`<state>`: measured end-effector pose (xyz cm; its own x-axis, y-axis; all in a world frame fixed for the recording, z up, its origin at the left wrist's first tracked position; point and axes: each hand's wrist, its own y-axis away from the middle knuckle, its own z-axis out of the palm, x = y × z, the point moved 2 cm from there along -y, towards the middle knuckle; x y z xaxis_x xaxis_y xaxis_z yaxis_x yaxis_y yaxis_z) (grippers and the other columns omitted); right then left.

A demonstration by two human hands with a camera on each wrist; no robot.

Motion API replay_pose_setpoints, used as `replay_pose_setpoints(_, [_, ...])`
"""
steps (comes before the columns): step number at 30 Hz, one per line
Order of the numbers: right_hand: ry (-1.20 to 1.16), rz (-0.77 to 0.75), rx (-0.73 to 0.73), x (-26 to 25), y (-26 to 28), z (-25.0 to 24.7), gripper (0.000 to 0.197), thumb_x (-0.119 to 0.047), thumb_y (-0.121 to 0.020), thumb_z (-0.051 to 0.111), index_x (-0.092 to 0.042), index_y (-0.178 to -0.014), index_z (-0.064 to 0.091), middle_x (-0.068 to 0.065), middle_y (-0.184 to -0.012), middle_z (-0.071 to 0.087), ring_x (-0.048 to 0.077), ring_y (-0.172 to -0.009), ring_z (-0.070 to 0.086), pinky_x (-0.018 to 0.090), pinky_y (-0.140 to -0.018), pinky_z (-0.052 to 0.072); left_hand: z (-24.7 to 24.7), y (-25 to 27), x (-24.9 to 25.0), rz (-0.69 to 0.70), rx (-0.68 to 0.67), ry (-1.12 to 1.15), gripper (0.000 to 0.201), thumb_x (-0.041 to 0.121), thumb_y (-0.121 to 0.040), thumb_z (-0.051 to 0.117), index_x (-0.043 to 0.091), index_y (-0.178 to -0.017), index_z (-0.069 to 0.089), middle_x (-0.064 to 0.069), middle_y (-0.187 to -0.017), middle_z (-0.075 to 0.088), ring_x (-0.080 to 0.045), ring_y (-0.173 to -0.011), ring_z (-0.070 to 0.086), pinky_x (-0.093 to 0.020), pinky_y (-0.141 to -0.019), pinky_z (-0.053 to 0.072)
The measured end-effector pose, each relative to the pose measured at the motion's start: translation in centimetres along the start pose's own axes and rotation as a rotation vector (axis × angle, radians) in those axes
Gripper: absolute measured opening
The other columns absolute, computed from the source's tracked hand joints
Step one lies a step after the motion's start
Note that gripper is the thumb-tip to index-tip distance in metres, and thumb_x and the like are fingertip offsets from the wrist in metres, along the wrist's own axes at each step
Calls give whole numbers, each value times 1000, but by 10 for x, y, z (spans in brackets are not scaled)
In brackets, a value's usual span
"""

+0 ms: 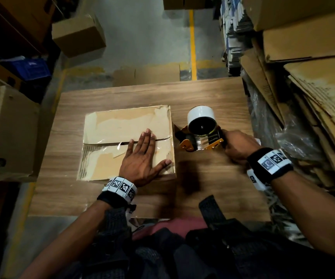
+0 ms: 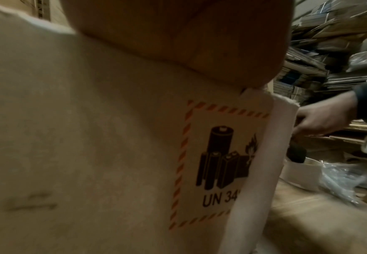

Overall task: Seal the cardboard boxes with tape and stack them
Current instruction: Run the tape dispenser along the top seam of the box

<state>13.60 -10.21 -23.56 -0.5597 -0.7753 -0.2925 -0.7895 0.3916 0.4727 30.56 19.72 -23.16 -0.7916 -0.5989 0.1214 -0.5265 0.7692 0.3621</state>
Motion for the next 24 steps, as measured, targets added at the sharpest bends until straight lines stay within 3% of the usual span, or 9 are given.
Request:
replay_pose_setpoints(3, [80,6,1,-2,-8,-8,37,-33,-90,64,-23,-124,53,13,-113,69,37,-103,65,38,-76,45,2,-1,-1,-4,-9,-10,113,93,-81,-8,18,-165,-13,2,-170,-28,-12,-156,-25,-47,-129,-8])
replay_pose_setpoints(10, [261,41,-31,-5,-6,-19,38,-30,-90,63,-26,-126,51,12,-113,68,35,-104,67,48,-90,53,4,1,-4,-12,27,4,109,92,-85,-3,19,-166,-11,1,-171,-25,-13,-157,-22,-47,-129,-6])
replay_pose_setpoints(13, [257,45,-65,5,-1,-17,40,-34,-92,61,-23,-129,51,12,-117,68,35,-107,65,39,-82,50,5,0,-9,-23,43,1,109,92,-86,-2,18,-166,-10,1,-171,-24,-13,-158,-21,-48,-129,-5])
replay_pose_setpoints(18, [-177,116,-53,7,5,-1,26,-38,-92,63,-23,-112,64,14,-115,72,35,-107,65,42,-90,53,7,0,-10,-7,61,8,107,91,-88,2,19,-166,-10,2,-171,-24,-14,-158,-21,-49,-130,-4])
replay_pose_setpoints(21, [-431,191,8,-5,-3,19,24,-41,-96,59,-18,-95,67,12,-95,74,32,-93,69,39,-85,52,7,1,-8,-10,78,-17,107,91,-88,0,19,-166,-9,1,-172,-23,-14,-158,-22,-50,-129,-3])
replay_pose_setpoints(24, [-530,291,12,-18,-15,43,37,-42,-94,58,-8,-100,71,18,-102,75,37,-97,70,39,-85,53,6,2,-7,-8,90,-15,106,91,-89,2,18,-166,-10,0,-172,-22,-15,-158,-21,-50,-130,-4])
